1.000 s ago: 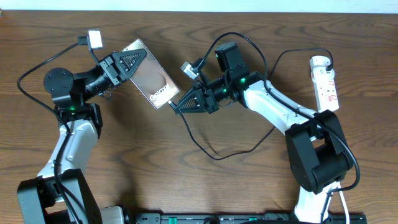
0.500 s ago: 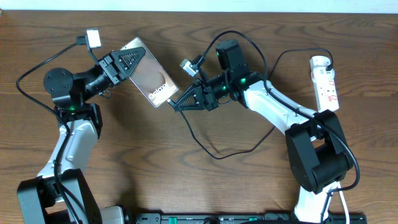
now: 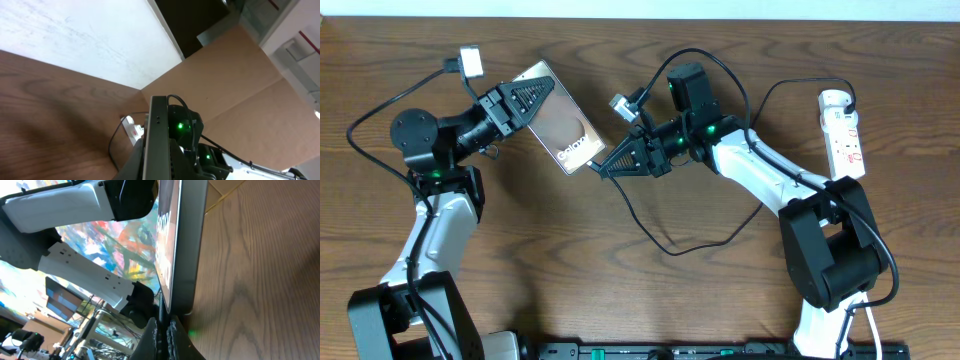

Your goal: Plug charger to phone and switch on socket

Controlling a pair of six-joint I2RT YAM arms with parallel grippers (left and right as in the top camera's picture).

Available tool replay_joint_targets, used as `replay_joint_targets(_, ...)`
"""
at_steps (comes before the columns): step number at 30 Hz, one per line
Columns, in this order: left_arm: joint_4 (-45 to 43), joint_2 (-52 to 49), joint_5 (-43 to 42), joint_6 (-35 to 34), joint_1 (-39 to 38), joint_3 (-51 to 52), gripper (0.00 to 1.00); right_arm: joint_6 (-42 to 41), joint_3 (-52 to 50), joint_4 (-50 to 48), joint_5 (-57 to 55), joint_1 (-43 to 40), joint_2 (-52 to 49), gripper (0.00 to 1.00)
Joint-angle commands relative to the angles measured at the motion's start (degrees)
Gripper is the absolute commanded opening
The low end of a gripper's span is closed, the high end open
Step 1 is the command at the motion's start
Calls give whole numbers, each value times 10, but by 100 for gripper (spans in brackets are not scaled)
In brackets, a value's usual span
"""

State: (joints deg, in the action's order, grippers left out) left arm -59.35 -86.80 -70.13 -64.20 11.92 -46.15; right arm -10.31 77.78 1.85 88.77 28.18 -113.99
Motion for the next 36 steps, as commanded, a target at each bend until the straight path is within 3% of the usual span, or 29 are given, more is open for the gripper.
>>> replay_joint_targets(1,6,6,2,3,-11,2,7,-4,14,-9,7,-9,3,1)
replay_joint_targets(12,31,6,52,4,-11,3,7,-6,14,-15,-2,-9,3,1)
replay_joint_targets(25,31,6,68,37,-48,4,7,-108,14,-112,-16,-9,3,1)
replay_joint_targets(36,31,6,75,40,-51,8,7,-109,13,-113,-17,-9,3,1)
